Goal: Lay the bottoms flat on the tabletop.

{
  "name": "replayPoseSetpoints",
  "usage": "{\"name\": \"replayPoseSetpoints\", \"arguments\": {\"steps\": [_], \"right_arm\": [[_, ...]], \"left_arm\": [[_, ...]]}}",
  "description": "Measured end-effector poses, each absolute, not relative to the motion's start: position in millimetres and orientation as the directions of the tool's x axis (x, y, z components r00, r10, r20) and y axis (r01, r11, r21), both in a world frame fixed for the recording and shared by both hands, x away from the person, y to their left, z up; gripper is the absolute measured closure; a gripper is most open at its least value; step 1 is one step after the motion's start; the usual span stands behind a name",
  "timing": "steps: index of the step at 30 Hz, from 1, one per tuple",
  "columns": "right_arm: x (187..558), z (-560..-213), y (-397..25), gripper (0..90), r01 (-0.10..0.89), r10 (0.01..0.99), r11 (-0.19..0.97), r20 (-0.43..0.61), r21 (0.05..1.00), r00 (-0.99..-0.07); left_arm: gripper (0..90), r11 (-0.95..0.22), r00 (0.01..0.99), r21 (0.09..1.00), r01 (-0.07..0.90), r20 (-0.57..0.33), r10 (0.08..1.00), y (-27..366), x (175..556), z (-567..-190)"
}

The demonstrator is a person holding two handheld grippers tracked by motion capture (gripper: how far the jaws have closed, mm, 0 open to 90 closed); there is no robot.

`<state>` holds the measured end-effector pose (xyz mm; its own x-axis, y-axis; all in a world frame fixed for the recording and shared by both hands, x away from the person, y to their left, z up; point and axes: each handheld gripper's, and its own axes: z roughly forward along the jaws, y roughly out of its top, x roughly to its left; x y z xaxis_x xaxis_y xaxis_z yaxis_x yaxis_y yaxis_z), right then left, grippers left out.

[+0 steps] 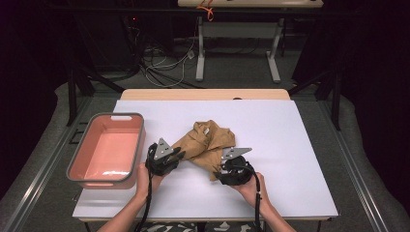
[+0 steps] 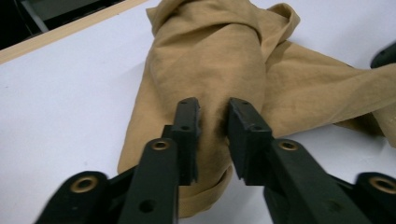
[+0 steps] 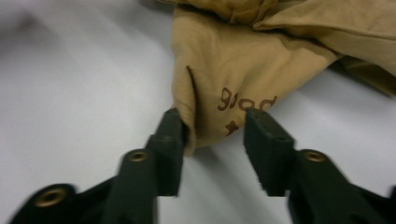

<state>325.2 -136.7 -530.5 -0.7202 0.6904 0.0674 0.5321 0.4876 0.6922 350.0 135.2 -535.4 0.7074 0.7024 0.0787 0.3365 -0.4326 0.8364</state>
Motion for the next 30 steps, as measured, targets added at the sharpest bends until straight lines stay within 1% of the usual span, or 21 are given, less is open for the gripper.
{"name": "replayPoseSetpoints", "arguments": {"steps": [1,3,5,8,11,15,19,23,27,28,30], "right_arm": [[325.4,-529.5,-136.7,48.1,0.538,0.697,0.483,0.068,0.691,-0.713],[327.2,-529.1,-137.4,42.6,0.532,0.699,0.475,0.067,0.701,-0.712],[328.5,-528.0,-138.5,39.2,0.531,0.698,0.459,0.08,0.712,-0.711],[329.7,-524.3,-141.2,35.2,0.522,0.694,0.439,0.093,0.731,-0.714],[326.7,-518.0,-142.0,31.9,0.504,0.68,0.433,0.096,0.747,-0.726],[322.8,-510.3,-142.5,30.9,0.476,0.675,0.429,0.078,0.768,-0.734],[332.1,-517.3,-144.2,31.2,0.509,0.707,0.417,0.083,0.753,-0.703],[344.2,-526.4,-144.6,30.9,0.536,0.731,0.418,0.078,0.734,-0.678],[359.1,-536.6,-141.5,29.2,0.575,0.744,0.401,0.112,0.714,-0.658],[362.5,-538.8,-140.3,27.9,0.57,0.745,0.405,0.103,0.715,-0.659],[367.0,-541.7,-136.9,26.7,0.59,0.75,0.403,0.116,0.7,-0.651]], "left_arm": [[61.3,-0.444,0.71,0.828,0.342,0.081,0.699,133.6,350.4,-536.1],[55.1,-0.457,0.716,0.819,0.348,0.083,0.694,130.9,350.5,-537.5],[48.1,-0.473,0.718,0.81,0.347,0.096,0.69,128.1,350.8,-538.4],[43.5,-0.484,0.721,0.801,0.353,0.097,0.686,126.3,351.0,-539.8],[42.8,-0.49,0.719,0.797,0.354,0.103,0.687,125.8,352.0,-541.2],[46.0,-0.49,0.714,0.796,0.356,0.106,0.692,126.5,353.1,-543.3],[49.2,-0.481,0.714,0.801,0.357,0.098,0.693,126.6,354.4,-544.9],[50.2,-0.487,0.717,0.799,0.353,0.103,0.689,126.0,354.3,-545.0],[47.3,-0.487,0.722,0.798,0.356,0.096,0.685,125.6,354.6,-545.6],[46.0,-0.493,0.727,0.795,0.353,0.099,0.679,125.5,354.8,-545.5],[44.3,-0.482,0.722,0.799,0.359,0.089,0.686,126.2,355.2,-546.1]]}}
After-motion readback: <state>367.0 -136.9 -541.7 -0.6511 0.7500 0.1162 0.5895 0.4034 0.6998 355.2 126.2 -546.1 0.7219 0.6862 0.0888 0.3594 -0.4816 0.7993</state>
